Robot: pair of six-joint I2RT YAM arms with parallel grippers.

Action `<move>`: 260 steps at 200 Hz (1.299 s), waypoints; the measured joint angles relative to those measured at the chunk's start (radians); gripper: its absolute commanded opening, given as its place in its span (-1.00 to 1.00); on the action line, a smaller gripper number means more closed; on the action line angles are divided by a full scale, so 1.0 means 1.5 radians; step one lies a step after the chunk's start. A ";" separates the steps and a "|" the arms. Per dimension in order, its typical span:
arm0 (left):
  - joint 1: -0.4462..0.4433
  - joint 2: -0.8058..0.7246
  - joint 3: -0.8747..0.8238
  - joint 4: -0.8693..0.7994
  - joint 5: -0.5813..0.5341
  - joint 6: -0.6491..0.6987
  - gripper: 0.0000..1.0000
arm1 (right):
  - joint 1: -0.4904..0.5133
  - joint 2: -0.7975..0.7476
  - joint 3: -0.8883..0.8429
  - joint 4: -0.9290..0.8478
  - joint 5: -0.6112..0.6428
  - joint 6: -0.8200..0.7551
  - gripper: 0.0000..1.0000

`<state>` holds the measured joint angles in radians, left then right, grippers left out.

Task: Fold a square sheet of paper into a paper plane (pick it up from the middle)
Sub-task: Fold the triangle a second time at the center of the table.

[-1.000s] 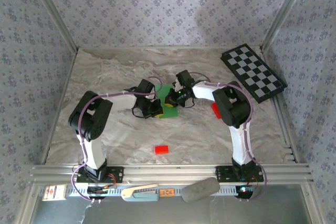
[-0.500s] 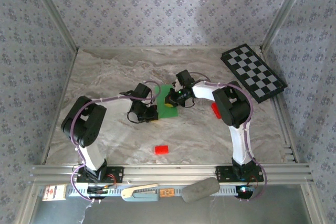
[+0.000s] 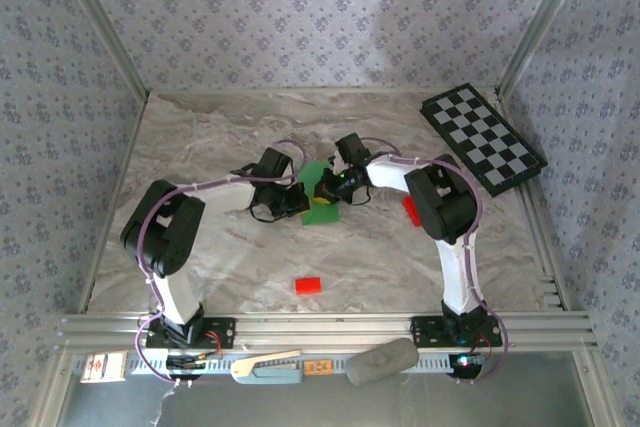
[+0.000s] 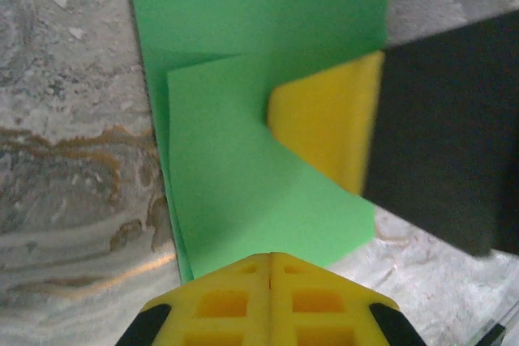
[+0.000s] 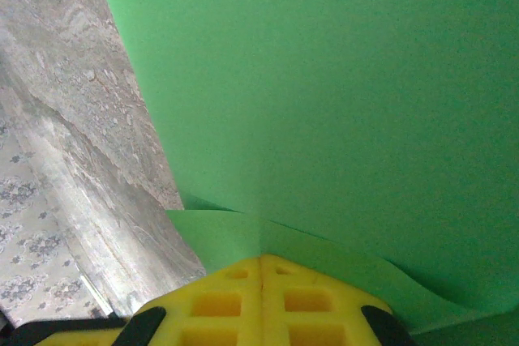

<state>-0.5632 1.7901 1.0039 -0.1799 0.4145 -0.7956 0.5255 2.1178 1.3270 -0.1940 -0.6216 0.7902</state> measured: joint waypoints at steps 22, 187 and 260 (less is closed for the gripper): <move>0.000 0.023 0.003 0.000 -0.001 -0.012 -1.00 | 0.000 0.000 0.000 0.000 0.000 0.000 -0.95; -0.001 0.034 0.010 -0.020 -0.017 -0.037 -1.00 | 0.015 -0.035 -0.033 0.006 0.035 -0.042 -0.96; -0.001 0.034 0.010 -0.022 -0.017 -0.037 -1.00 | 0.026 -0.038 -0.035 -0.005 0.031 -0.068 -0.97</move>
<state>-0.5644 1.8404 1.0187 -0.2123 0.3893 -0.8509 0.5640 2.0602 1.2739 -0.2020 -0.5758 0.6888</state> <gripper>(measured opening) 0.051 0.054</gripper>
